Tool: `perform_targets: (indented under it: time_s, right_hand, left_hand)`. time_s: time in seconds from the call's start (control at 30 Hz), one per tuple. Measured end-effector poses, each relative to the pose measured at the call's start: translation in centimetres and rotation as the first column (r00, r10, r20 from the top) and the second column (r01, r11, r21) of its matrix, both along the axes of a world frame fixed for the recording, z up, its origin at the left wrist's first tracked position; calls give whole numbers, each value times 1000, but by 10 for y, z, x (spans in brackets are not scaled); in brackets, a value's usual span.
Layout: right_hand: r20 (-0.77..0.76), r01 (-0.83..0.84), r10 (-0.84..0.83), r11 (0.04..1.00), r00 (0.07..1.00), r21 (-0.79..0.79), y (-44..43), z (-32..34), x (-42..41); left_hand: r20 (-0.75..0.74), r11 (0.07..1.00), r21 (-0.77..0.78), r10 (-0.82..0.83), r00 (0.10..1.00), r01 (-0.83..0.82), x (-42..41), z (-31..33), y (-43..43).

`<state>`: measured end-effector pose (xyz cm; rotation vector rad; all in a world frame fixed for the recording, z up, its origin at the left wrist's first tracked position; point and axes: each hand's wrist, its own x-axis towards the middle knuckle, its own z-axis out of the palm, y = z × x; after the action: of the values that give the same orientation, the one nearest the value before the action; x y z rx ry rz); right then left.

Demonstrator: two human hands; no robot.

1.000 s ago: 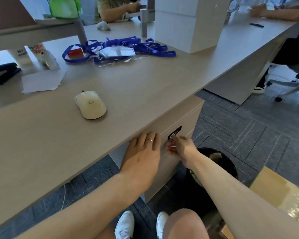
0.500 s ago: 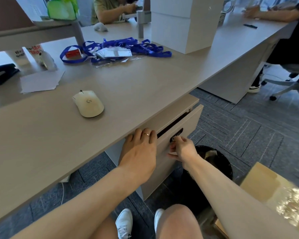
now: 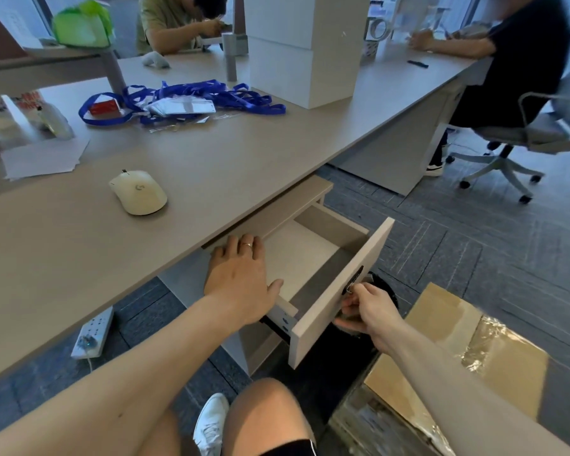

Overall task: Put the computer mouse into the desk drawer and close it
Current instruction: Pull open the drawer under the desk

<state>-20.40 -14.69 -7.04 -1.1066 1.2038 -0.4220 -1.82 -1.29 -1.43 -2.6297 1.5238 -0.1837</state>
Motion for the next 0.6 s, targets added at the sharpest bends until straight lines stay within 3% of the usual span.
perform_targets:
  time_s: [0.6]
  right_hand:
    - [-52,53,-53,999,997,-3,9,2,-48]
  left_hand:
    - [14,999,51,-11,1000,10,-6,1,3]
